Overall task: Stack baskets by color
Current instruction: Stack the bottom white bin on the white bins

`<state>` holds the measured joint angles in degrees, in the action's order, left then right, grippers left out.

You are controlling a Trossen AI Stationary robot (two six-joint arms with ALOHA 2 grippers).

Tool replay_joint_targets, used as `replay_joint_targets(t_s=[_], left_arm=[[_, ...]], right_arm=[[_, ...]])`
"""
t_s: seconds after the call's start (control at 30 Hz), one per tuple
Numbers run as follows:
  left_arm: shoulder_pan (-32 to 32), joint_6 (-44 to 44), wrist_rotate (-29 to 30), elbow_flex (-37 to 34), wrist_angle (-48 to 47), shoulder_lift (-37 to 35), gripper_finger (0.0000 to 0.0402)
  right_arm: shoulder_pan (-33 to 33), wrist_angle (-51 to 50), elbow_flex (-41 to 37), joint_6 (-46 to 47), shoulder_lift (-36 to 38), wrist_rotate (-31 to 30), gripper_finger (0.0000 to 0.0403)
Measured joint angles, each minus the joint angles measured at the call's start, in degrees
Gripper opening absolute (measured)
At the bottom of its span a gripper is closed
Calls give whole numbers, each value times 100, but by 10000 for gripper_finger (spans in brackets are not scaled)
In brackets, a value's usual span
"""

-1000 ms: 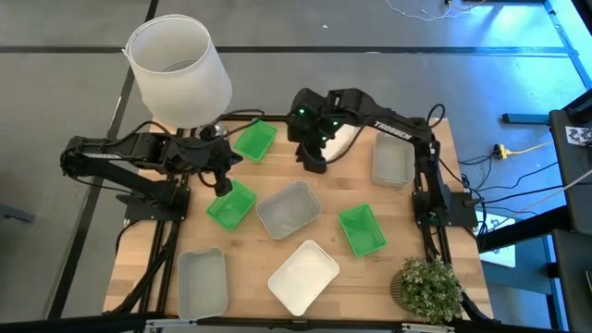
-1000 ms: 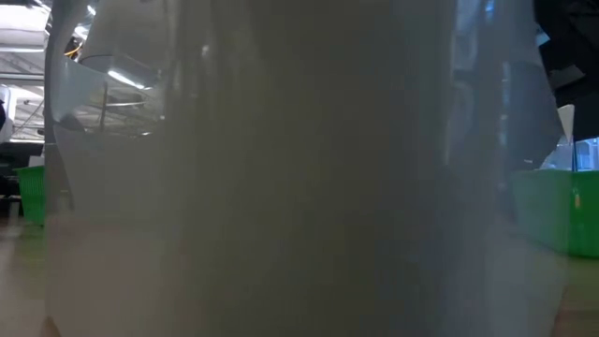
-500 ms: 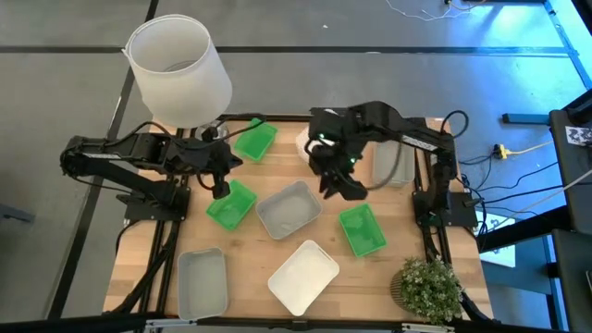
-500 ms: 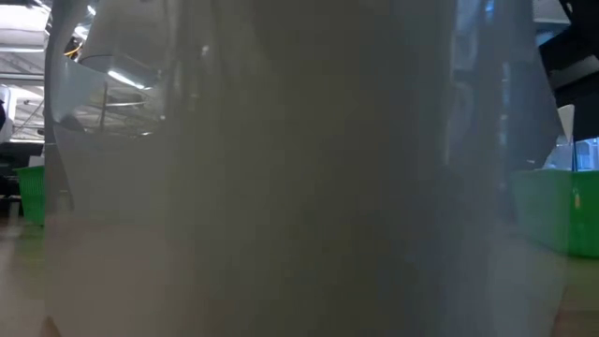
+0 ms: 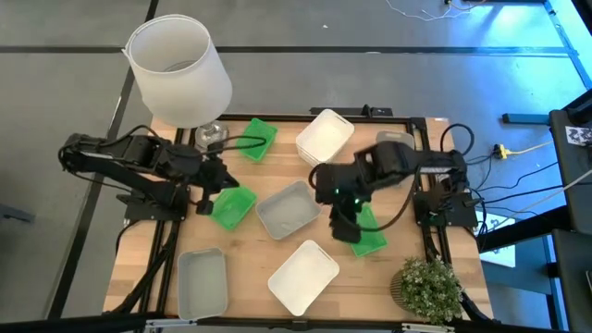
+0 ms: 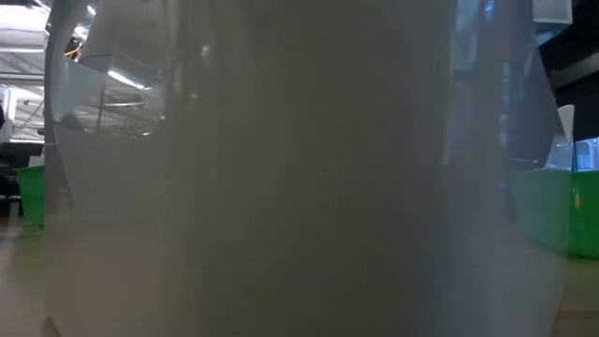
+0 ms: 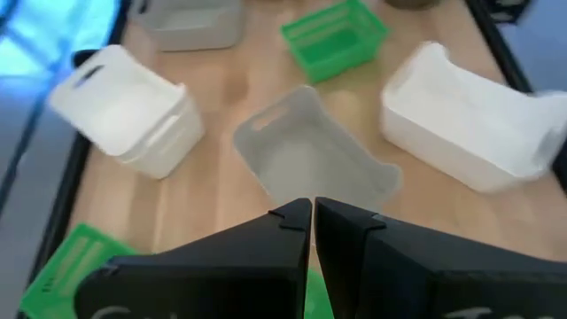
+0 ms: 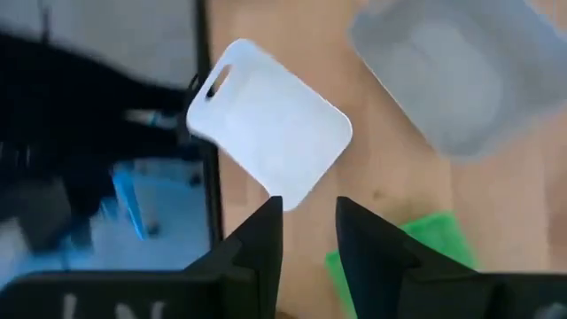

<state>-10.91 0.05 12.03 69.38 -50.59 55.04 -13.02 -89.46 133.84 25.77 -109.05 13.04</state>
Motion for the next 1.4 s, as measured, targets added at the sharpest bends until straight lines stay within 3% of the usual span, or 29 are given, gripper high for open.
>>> replay_joint_targets(t_s=[0.1, 0.3, 0.53, 0.93, 1.4], left_arm=[[-118, 55, -246, 0, -76, -72, 11], [-406, 60, -446, 0, -326, -353, 11], [-626, 65, -428, 0, -336, -753, 11], [-676, 65, -424, 0, -401, -1176, 11], [-676, 63, -424, 0, -404, -1206, 12]], right_arm=[[-272, 50, 2, 1329, -59, -360, 105], [-645, 94, 2, 2972, -438, -751, 105], [-688, 104, 2, 4021, -1155, -1357, 105], [-625, 102, 2, 3979, -2337, -904, 99], [-474, -39, -24, 3274, -2871, -1032, 99]])
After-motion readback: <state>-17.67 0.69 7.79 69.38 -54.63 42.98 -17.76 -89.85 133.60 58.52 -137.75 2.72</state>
